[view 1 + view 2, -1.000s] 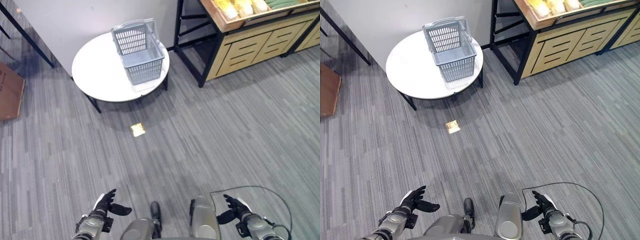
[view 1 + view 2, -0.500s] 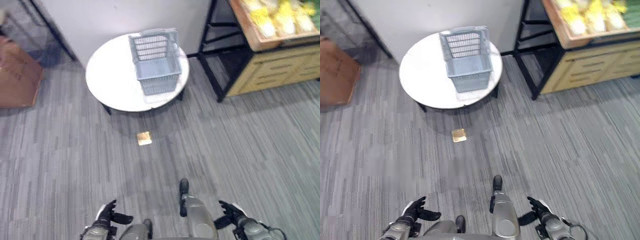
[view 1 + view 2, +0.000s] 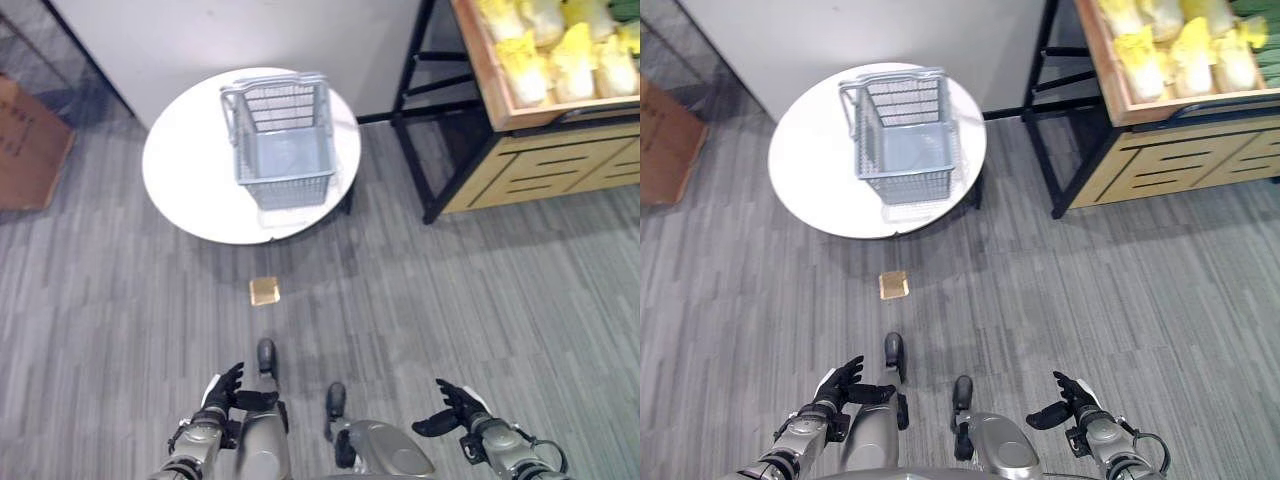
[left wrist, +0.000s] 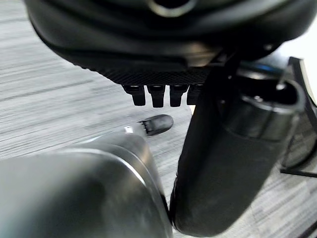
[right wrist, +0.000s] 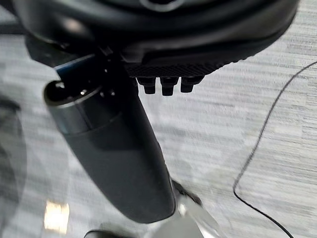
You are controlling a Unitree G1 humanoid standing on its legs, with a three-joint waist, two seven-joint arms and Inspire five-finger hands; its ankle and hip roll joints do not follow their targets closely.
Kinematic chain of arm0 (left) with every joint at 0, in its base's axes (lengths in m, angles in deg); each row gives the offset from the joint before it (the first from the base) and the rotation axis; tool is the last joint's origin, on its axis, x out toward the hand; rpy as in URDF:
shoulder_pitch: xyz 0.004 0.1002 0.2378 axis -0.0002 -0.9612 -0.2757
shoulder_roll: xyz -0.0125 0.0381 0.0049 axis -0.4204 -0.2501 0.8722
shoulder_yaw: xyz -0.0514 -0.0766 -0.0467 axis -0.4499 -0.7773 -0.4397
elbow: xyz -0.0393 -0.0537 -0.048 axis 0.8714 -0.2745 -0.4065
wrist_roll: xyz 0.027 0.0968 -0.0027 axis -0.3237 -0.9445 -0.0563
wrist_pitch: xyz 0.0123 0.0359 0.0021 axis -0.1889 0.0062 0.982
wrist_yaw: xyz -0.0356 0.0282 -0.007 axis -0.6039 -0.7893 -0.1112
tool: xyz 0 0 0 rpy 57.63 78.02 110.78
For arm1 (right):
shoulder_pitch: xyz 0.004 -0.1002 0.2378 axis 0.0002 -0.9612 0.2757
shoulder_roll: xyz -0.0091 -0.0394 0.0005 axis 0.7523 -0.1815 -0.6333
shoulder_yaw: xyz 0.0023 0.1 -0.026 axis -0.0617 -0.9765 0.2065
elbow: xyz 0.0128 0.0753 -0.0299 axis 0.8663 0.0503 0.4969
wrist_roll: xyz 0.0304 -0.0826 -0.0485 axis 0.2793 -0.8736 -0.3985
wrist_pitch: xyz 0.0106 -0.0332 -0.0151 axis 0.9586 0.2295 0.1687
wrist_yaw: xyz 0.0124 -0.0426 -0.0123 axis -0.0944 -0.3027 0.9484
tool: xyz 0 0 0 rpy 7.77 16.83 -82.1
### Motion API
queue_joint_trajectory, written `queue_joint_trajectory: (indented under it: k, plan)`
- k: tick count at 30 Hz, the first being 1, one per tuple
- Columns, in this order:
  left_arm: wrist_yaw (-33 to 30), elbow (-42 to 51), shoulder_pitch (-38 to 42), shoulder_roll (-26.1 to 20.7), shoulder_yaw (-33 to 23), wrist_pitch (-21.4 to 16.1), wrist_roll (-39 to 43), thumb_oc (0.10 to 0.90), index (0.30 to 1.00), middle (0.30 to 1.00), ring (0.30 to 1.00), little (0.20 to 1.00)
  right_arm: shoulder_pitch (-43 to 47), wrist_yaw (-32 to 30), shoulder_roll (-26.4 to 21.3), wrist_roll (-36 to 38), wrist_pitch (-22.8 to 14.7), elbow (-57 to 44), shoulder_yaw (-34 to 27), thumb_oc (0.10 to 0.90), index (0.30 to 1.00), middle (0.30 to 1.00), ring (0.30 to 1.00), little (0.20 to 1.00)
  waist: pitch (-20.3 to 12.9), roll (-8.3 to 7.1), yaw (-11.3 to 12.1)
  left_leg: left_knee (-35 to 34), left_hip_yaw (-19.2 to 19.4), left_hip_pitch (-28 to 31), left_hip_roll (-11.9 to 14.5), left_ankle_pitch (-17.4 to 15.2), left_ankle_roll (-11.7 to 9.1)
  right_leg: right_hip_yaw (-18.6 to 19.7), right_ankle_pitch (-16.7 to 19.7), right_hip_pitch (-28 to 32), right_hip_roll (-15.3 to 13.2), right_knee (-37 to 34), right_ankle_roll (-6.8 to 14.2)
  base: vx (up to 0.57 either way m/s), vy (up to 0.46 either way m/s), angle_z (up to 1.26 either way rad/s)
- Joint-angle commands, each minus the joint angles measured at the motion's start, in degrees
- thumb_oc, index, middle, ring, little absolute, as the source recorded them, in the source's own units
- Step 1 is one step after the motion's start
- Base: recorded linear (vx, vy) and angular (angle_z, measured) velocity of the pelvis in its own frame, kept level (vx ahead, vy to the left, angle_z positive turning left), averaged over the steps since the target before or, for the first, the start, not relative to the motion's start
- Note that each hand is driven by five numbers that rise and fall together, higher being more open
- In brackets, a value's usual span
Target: Get the vegetables into the basket
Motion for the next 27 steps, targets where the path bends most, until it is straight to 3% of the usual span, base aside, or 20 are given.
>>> queue_joint_trajectory:
  k: [1,3,5,6,7,8,11,13,16,19,22,23,24,25,27]
  plan:
    - [-1.3,-1.2,-3.8,-3.2,0.4,0.3,-2.9,0.9,1.0,1.0,1.0,1.0,-5.3,-0.2,-3.7,-1.0,-0.8,-2.2,-1.1,0.9,1.0,1.0,1.0,1.0,-1.9,1.83,0.0,2.8,2.1,0.5,1.7,5.2,-0.5,4.5,-3.2,1.5,-12.8,10.2,7.0,0.42,0.304,-0.82]
    - [-1.4,-1.4,-3.8,-3.4,0.6,0.4,-3.4,0.9,1.0,1.0,1.0,1.0,-6.0,-0.2,-3.1,-1.4,-0.5,-1.6,-1.6,0.9,1.0,1.0,1.0,1.0,-2.5,0.75,-0.2,5.6,3.8,0.5,0.3,3.6,0.4,4.9,-1.4,2.2,-15.1,10.2,8.3,0.32,0.285,-0.58]
    - [-1.3,-1.2,-3.7,-3.6,0.7,0.3,-3.5,0.9,1.0,1.0,1.0,1.0,-5.9,-0.1,-2.5,-2.6,-0.1,-1.1,-0.8,0.9,1.0,1.0,1.0,1.0,-2.9,-0.9,0.0,7.4,4.6,0.3,-1.8,1.2,2.2,6.3,3.5,1.8,-17.4,10.7,9.6,0.24,0.225,-0.45]
    - [-1.3,-1.2,-3.7,-3.6,0.7,0.3,-3.5,0.9,1.0,1.0,1.0,1.0,-5.9,-0.1,-2.5,-2.6,-0.1,-1.1,-0.8,0.9,1.0,1.0,1.0,1.0,-3.0,-0.98,0.0,7.5,4.7,0.3,-1.9,1.1,2.3,6.4,3.5,1.8,-17.5,10.7,9.6,0.23,0.259,-0.25]
    - [-1.1,0.0,-3.6,-3.9,1.0,0.3,-3.1,0.9,1.0,1.0,1.0,1.0,-5.3,-0.1,-2.2,-2.9,0.1,-1.4,-0.1,0.9,1.0,1.0,1.0,1.0,-2.8,-1.83,0.1,9.4,5.4,0.1,-3.5,-1.4,4.0,7.5,8.2,-0.5,-18.8,13.8,10.2,0.2,0.266,-0.28]
    - [-1.0,0.3,-3.4,-4.1,1.2,0.3,-3.3,0.9,1.0,1.0,1.0,1.0,-4.9,0.0,-2.0,-2.7,0.2,-1.7,0.1,0.9,1.0,1.0,1.0,1.0,-2.5,-2.22,0.1,9.9,5.7,0.5,-4.4,-2.6,4.9,8.0,10.4,-1.6,-19.5,16.3,10.4,0.25,0.354,-0.24]
    - [-0.9,0.6,-2.9,-4.5,1.8,0.4,-3.5,0.9,1.0,1.0,1.0,1.0,-4.0,0.1,-1.6,-3.0,0.1,-2.9,1.1,0.9,1.0,1.0,1.0,1.0,-1.6,-2.31,0.1,10.1,6.7,2.3,-6.2,-5.3,6.9,6.1,16.3,-4.9,-21.0,23.7,10.5,0.16,0.257,-0.17]
    - [-1.0,0.7,-2.5,-4.7,1.5,0.5,-3.3,0.9,1.0,1.0,1.0,1.0,-3.7,0.3,-1.4,-3.1,0.0,-3.7,1.7,0.9,1.0,1.0,1.0,1.0,-1.2,-1.89,0.0,9.6,6.9,3.6,-6.9,-6.3,7.8,4.9,17.7,-6.4,-20.9,27.4,10.3,0.17,0.229,0.1]
    - [-1.4,-0.2,-1.8,-5.0,0.8,0.7,-2.6,0.9,1.0,1.0,1.0,1.0,-3.2,0.1,-1.1,-2.9,0.0,-4.2,2.2,0.9,1.0,1.0,1.0,1.0,-0.6,-2.01,-0.1,8.7,6.9,5.7,-7.8,-7.5,8.2,1.8,17.0,-9.7,-21.8,26.4,9.9,0.18,0.142,0.31]
    - [-1.7,-1.8,-1.4,-5.1,0.4,0.7,-2.8,0.9,1.0,1.0,1.0,1.0,-2.7,0.0,-1.0,-2.8,-0.1,-4.0,2.2,0.9,1.0,1.0,1.0,1.0,-0.5,-2.37,-0.1,7.7,6.7,6.9,-7.6,-8.2,7.1,-0.9,13.2,-11.5,-22.2,17.9,10.1,0.16,-0.06,0.11]
    - [-2.1,-3.1,-1.1,-4.9,-0.1,0.7,-3.1,0.9,1.0,1.0,1.0,1.0,-1.8,-0.4,-0.9,-2.8,-0.2,-3.6,2.1,0.9,1.0,1.0,1.0,1.0,0.2,-2.61,-1.1,7.9,5.2,8.2,-7.5,-9.0,5.9,1.3,12.8,-13.1,-21.6,9.0,11.1,0.15,-0.124,-0.03]
    - [-2.1,-3.1,-1.1,-4.9,-0.1,0.7,-3.1,0.9,1.0,1.0,1.0,1.0,-1.8,-0.4,-0.9,-2.8,-0.2,-3.6,2.1,0.9,1.0,1.0,1.0,1.0,0.2,-2.61,-1.1,7.9,5.2,8.2,-7.5,-9.0,5.9,1.3,12.8,-13.1,-21.6,9.0,11.1,0.2,-0.21,0.39]
    - [-2.2,-3.5,-1.1,-4.8,-0.4,0.6,-3.3,0.9,1.0,1.0,1.0,1.0,-1.5,-0.4,-0.9,-3.0,-0.2,-3.8,2.4,0.9,1.0,1.0,1.0,1.0,0.8,-2.84,-2.1,8.8,3.5,9.3,-7.4,-10.3,5.2,5.5,14.6,-15.3,-21.1,5.9,11.8,0.2,-0.226,0.6]
    - [-2.1,-3.6,-1.2,-4.7,-0.3,0.6,-3.4,0.9,1.0,1.0,1.0,1.0,-1.6,-0.2,-1.0,-3.0,-0.1,-3.8,2.5,0.9,1.0,1.0,1.0,1.0,0.9,-3.06,-2.3,9.5,2.7,9.7,-7.5,-10.8,5.0,6.6,14.2,-15.5,-20.4,6.3,11.7,0.2,-0.227,0.55]
    - [-1.8,-3.6,-1.5,-3.9,-0.4,0.5,-3.2,0.9,1.0,1.0,1.0,1.0,-1.5,-0.1,-1.2,-3.1,0.0,-3.1,2.5,0.9,1.0,1.0,1.0,1.0,0.8,-2.96,-1.8,11.2,1.4,9.5,-6.8,-11.3,4.0,5.2,11.9,-13.6,-19.1,5.3,10.6,0.11,-0.363,0.32]
